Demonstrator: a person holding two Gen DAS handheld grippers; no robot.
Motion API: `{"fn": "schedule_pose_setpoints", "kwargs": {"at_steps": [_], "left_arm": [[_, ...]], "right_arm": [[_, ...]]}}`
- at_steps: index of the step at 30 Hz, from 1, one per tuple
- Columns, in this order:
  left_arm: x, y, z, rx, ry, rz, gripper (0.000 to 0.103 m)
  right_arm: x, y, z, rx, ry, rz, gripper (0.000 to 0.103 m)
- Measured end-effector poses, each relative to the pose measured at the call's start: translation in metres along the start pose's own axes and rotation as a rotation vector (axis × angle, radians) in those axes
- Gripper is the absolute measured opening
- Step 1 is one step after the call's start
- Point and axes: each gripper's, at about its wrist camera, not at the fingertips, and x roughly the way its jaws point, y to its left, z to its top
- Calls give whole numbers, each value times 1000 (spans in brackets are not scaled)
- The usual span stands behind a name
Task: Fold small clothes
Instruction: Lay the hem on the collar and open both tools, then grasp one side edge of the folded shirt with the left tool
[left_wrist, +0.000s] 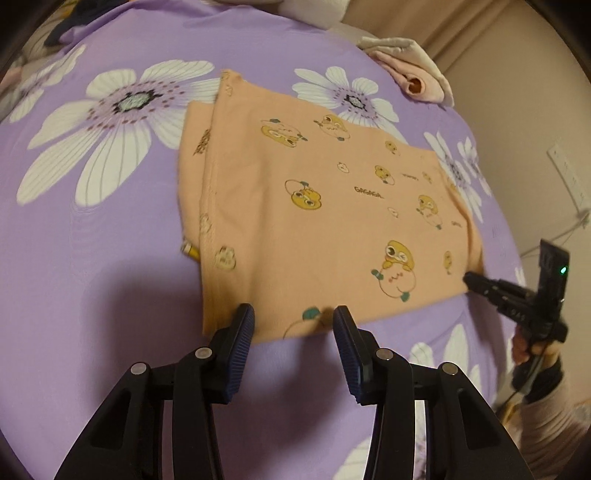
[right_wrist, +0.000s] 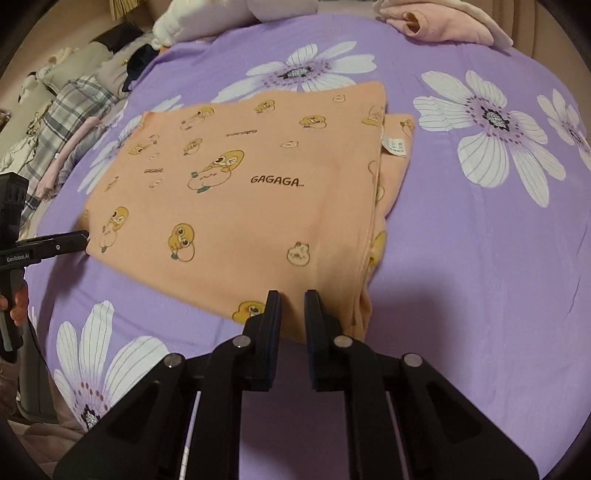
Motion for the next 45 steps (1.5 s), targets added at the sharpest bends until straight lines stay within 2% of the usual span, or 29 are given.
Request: {"fn": "schedule_pose_setpoints", "kwargs": {"at_steps": [3, 5, 7, 9, 11, 13, 17, 20, 25, 29, 36, 38, 40, 43, 45], "left_arm": [[-16, 5, -8, -58, -20, -40, 45], [-29, 9, -11, -84, -52, -46, 46], [-35, 14, -12, -111, -70, -66, 61], [-38, 24, -6, -155, -95, -71, 66], [-35, 31, 1, -188, -100, -72, 66], [-29, 41, 11, -240, -113, -116, 66], [-12, 69, 29, -356, -122, -197, 66], [0, 81, 41, -399, -113, -233, 66], [17, 87, 62, -405, -111, -324, 66], [33, 80, 80, -393, -95, -372, 66], [46, 61, 93, -325, -64, -363, 66], [45, 60, 93, -319, -61, -346, 62], [46, 61, 92, -316, -43, -310, 41], [46, 65, 89, -314, -27, -268, 25], [46, 67, 88, -313, -14, -238, 21]], "right_arm": [[-6, 0, -3, 21, 15, 11, 13], [-16, 5, -6, 12, 9, 35, 19], [-30, 8, -9, 10, -20, 63, 18], [-36, 11, -9, 20, -39, 79, 19], [-38, 16, -5, 27, -56, 92, 21], [-39, 21, -1, 24, -67, 110, 22], [-35, 36, 8, 23, -81, 168, 30], [-30, 44, 16, 30, -86, 213, 31], [-16, 50, 34, 68, -87, 286, 32], [1, 54, 55, 98, -88, 302, 32], [40, 61, 105, 129, -74, 285, 31], [51, 67, 120, 119, -63, 247, 31], [62, 74, 136, 102, -57, 221, 29], [78, 82, 156, 83, -45, 175, 22], [92, 85, 165, 75, -23, 127, 15]]}}
